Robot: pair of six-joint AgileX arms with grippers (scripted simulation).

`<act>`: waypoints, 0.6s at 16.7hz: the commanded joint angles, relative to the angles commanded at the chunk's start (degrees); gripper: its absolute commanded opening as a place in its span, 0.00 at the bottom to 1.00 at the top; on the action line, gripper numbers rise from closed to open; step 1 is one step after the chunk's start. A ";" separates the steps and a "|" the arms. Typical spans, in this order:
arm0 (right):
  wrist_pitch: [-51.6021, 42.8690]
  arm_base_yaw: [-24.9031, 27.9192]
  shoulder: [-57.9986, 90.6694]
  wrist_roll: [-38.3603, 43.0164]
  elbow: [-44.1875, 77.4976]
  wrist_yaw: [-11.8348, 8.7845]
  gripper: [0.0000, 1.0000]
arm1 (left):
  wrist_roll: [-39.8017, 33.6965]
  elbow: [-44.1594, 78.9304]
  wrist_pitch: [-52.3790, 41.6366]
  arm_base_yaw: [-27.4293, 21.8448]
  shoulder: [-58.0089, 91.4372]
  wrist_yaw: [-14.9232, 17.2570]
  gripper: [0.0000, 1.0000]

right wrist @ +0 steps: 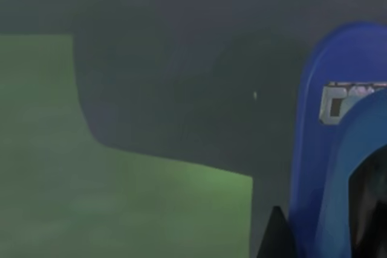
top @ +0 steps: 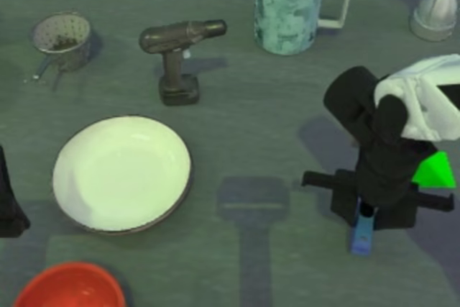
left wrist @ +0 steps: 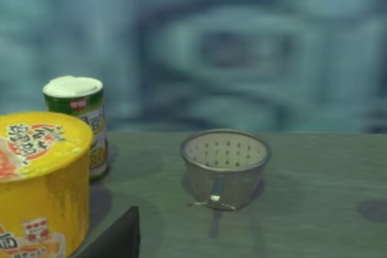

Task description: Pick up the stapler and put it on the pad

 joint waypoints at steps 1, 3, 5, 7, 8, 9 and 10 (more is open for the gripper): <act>-2.30 0.03 -0.88 0.03 1.30 0.00 0.00 | 0.00 0.00 0.00 0.00 0.00 0.00 1.00; -7.74 0.10 -2.93 0.01 4.09 -0.01 0.00 | 0.00 0.00 0.00 0.00 0.00 0.00 1.00; -13.13 0.21 -5.04 -0.09 6.89 -0.02 0.00 | 0.00 0.00 0.00 0.00 0.00 0.00 1.00; -16.79 0.26 -7.00 -0.25 9.10 -0.03 0.00 | 0.00 0.00 0.00 0.00 0.00 0.00 1.00; -17.76 0.26 -7.69 -0.33 9.78 -0.03 0.00 | 0.00 0.00 0.00 0.00 0.00 0.00 1.00; -18.11 0.26 -7.96 -0.36 10.04 -0.03 0.00 | 0.00 0.00 0.00 0.00 0.00 0.00 1.00; -18.11 0.26 -7.96 -0.36 10.04 -0.03 0.00 | 0.00 0.00 0.00 0.00 0.00 0.00 1.00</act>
